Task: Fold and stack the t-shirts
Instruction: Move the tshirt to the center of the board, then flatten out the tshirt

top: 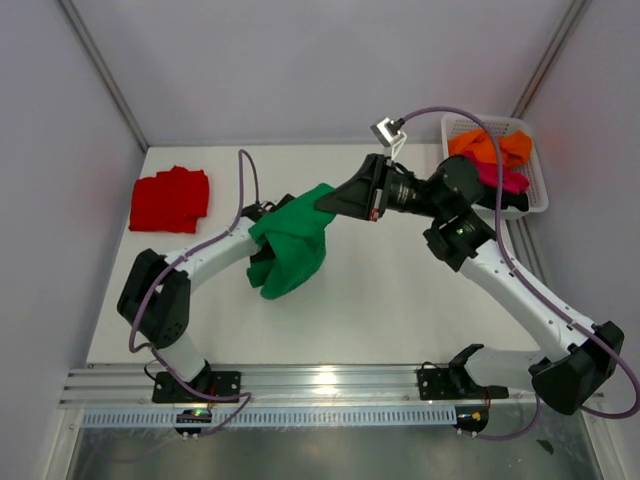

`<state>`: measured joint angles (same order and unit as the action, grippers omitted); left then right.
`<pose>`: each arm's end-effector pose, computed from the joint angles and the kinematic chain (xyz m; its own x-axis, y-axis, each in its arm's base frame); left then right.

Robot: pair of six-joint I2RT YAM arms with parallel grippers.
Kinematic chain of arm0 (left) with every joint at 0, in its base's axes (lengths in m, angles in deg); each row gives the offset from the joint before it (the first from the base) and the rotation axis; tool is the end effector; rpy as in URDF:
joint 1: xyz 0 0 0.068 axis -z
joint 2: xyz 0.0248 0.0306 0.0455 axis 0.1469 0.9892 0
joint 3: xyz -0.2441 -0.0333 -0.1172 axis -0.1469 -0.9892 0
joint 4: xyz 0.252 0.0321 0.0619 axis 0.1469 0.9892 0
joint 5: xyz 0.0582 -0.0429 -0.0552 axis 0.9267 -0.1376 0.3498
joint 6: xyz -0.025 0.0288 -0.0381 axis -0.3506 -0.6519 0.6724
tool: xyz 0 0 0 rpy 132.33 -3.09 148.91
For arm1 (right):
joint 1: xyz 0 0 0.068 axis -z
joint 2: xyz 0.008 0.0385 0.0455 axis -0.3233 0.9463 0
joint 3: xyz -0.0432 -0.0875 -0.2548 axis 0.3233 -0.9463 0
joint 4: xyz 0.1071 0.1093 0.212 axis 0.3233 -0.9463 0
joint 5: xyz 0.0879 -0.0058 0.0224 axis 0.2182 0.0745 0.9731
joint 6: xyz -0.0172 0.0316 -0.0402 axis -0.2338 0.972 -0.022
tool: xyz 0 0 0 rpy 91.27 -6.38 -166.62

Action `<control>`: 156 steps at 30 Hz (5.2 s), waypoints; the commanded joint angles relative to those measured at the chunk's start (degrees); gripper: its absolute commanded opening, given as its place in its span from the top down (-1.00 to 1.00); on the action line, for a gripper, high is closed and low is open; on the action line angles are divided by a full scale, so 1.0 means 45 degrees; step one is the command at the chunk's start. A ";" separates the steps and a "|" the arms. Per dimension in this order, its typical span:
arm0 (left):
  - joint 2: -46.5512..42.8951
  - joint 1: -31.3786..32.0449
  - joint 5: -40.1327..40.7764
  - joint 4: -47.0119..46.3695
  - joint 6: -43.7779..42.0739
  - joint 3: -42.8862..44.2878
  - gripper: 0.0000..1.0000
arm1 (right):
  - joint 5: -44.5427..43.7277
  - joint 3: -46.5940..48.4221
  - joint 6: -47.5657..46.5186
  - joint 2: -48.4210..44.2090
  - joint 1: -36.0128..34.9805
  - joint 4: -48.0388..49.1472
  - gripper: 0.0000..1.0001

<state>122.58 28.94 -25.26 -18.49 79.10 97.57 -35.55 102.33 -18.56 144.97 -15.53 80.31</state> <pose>0.2633 -0.1867 0.2241 -0.9018 -0.1778 -0.3939 -0.2100 0.9769 0.0396 0.2021 0.1708 0.4653 -0.7008 0.2387 -0.6722 -0.7101 -0.1443 0.6891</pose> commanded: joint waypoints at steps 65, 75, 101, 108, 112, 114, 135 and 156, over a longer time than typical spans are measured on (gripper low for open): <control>-0.1659 0.0051 -0.4566 -0.2124 0.4599 -0.3620 -0.26 | -1.1078 -0.4533 -0.5948 -0.0062 -0.0990 -1.1308 -0.12; 0.0080 0.0519 -0.4624 -0.2437 0.4754 -0.2526 -0.16 | -1.1077 -0.4689 -0.6005 0.0016 -0.0990 -1.1210 -0.12; 0.0550 0.0735 0.0000 0.2052 0.2783 0.2701 1.00 | -1.0824 -0.5353 -0.6259 0.0954 -0.0990 -1.0761 -0.12; 0.0745 0.0540 0.2015 0.4572 0.2138 0.5927 1.00 | -1.0824 -0.5568 -0.6260 0.1110 -0.0990 -1.0702 -0.12; 0.1135 0.0014 0.3342 0.6502 0.1670 0.8620 1.00 | -1.0824 -0.5627 -0.6279 0.1247 -0.0990 -1.0644 -0.12; 0.1409 -0.0085 0.4045 0.7130 0.1280 1.0651 1.00 | -1.0824 -0.5666 -0.6299 0.1325 -0.0990 -1.0585 -0.12; -0.1813 -0.0671 0.4167 0.2464 -0.3878 1.3060 1.00 | -1.0297 -0.5647 -0.5869 0.3081 -0.0990 -0.9531 -0.12; -0.1050 0.0091 0.1309 0.1059 -0.2939 1.3745 1.00 | -0.9866 -0.4885 -0.5732 0.4665 -0.1205 -0.9218 -0.11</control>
<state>118.06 29.18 -22.04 -12.65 65.40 158.51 -79.81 78.96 -45.07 165.08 -20.16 37.19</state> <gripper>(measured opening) 0.014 0.559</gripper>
